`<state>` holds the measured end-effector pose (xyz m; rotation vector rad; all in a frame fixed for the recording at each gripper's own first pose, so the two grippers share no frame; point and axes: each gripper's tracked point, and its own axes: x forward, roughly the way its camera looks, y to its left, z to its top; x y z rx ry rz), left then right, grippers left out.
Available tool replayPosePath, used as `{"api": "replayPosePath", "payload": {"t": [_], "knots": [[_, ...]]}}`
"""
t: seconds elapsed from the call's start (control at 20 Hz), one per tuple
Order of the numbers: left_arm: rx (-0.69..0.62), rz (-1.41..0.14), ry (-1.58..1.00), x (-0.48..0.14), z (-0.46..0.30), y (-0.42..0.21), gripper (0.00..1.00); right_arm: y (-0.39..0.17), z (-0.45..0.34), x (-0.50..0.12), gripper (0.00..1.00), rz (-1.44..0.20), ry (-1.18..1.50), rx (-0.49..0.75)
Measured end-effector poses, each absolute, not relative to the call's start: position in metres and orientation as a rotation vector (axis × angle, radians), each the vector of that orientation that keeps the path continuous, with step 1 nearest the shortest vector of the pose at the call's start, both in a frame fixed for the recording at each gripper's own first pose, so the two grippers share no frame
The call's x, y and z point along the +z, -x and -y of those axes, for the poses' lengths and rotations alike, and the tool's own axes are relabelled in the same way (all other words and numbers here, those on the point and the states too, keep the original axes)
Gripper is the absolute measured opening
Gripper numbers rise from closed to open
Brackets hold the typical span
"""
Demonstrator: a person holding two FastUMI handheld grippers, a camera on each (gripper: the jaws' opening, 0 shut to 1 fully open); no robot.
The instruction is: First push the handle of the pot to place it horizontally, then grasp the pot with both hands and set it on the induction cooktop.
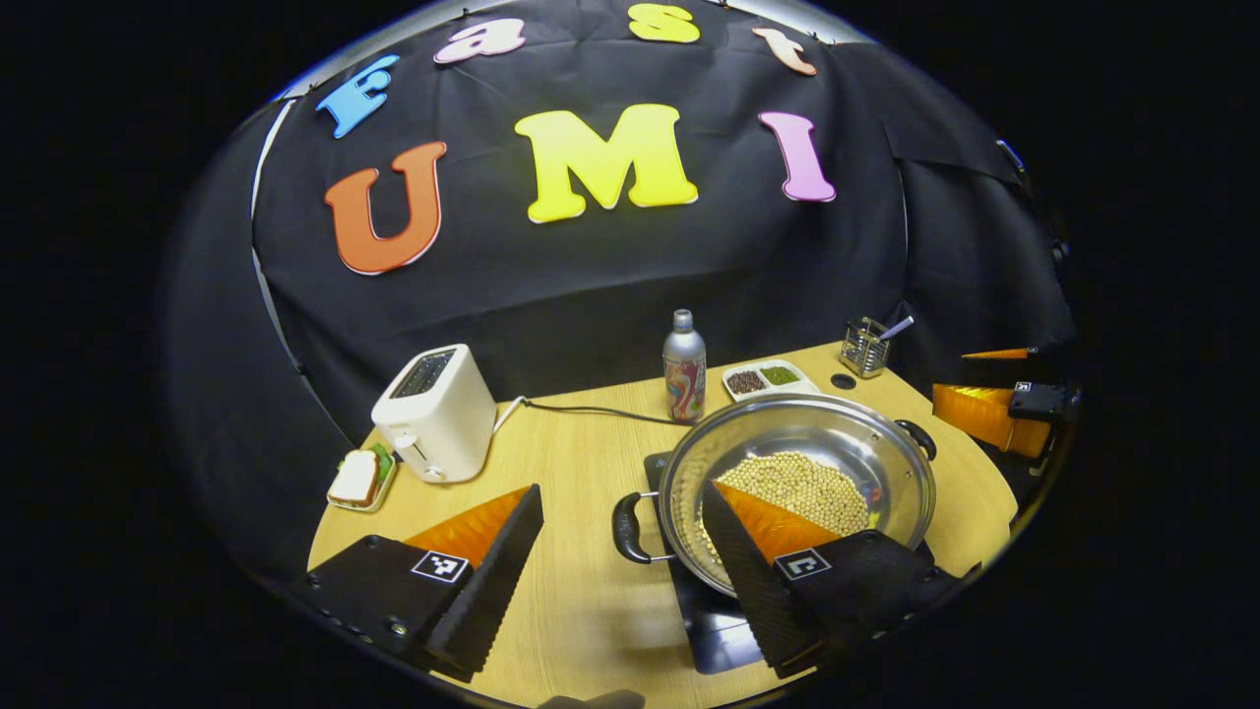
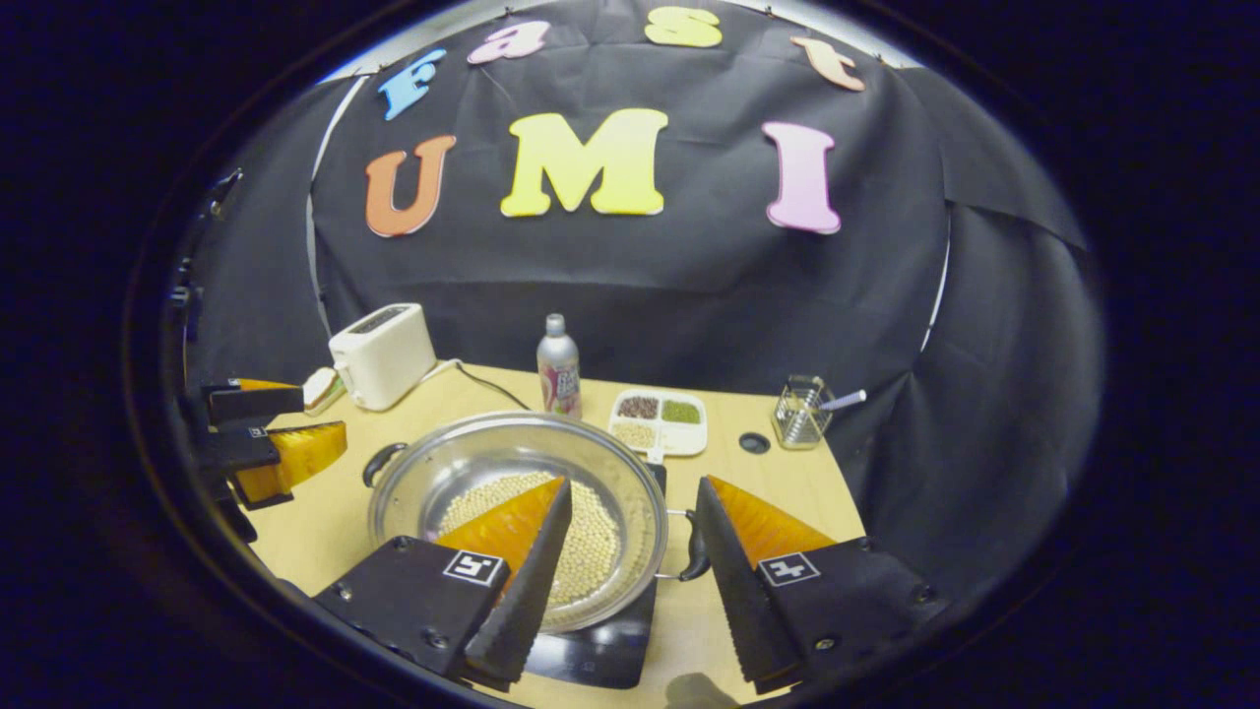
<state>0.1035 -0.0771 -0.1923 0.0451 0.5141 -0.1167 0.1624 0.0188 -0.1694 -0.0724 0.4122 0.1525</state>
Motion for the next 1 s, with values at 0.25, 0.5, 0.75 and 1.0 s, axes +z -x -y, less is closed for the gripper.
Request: {"api": "replayPosePath", "payload": {"t": [0.25,0.5,0.75,1.0], "knots": [[-0.102,-0.387,-0.009,-0.121,0.047,-0.083,0.97,-0.139,-0.045,-0.083,0.85,-0.246,0.111,0.153],[-0.076,-0.256,0.001,-0.053,0.01,-0.062,0.97,-0.104,-0.071,-0.006,1.0,-0.112,0.073,0.168],[-0.011,-0.142,0.008,0.001,-0.034,-0.029,0.96,-0.067,-0.075,0.054,1.0,-0.009,-0.012,0.167],[0.043,-0.077,0.026,0.034,-0.067,0.004,0.96,-0.036,-0.053,0.072,1.0,0.045,-0.061,0.117]]}}
